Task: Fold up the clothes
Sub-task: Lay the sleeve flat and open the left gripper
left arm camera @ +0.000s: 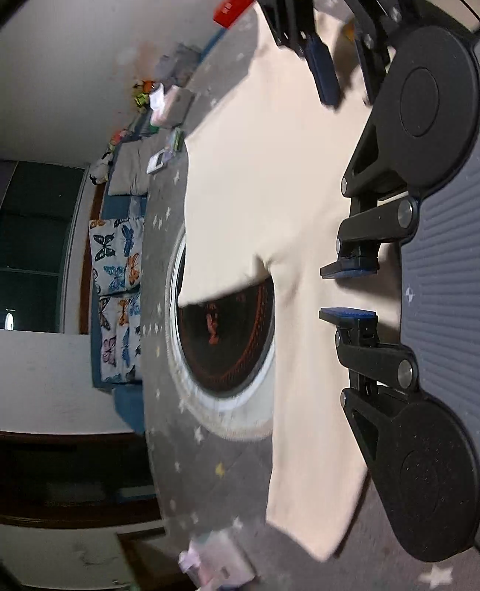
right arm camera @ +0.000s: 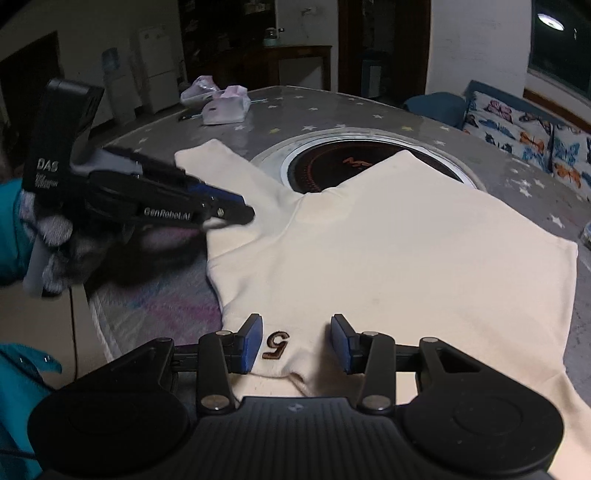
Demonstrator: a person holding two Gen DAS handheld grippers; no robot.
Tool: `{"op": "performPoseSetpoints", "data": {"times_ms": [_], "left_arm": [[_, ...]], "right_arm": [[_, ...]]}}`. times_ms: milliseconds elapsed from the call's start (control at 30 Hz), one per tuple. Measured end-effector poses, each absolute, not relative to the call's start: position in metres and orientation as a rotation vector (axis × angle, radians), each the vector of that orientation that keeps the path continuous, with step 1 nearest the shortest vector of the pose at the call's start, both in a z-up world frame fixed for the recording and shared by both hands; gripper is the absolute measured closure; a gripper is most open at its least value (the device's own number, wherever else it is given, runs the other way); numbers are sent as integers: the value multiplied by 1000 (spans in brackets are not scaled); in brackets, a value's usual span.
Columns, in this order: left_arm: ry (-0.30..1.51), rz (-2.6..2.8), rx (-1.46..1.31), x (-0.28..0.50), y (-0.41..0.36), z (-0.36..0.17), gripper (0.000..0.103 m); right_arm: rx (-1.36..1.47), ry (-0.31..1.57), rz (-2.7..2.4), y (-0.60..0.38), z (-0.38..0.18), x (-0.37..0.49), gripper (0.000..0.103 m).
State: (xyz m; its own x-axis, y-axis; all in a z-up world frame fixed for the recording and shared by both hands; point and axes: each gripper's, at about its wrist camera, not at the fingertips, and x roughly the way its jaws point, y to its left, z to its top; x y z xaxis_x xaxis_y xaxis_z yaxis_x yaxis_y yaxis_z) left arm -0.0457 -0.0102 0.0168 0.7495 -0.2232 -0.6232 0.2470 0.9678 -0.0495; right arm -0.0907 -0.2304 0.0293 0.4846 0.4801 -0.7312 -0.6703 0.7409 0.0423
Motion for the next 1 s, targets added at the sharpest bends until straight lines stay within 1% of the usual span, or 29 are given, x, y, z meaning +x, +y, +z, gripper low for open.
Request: {"op": "performPoseSetpoints", "data": {"times_ms": [233, 367, 500, 767, 867, 1000], "left_arm": [[674, -193, 69, -46, 5, 17, 82], [663, -212, 43, -47, -2, 28, 83], [631, -318, 23, -53, -24, 39, 82], [643, -490, 33, -53, -73, 37, 82], [641, -539, 52, -55, -91, 37, 78], [653, -603, 81, -59, -110, 31, 78]], "right_arm": [[-256, 784, 695, -239, 36, -102, 62], [-231, 774, 645, -257, 44, -108, 62], [-151, 766, 539, -289, 50, -109, 62], [-25, 748, 316, -351, 46, -101, 63], [4, 735, 265, -368, 44, -94, 63], [42, 732, 206, -386, 34, -75, 63]]}}
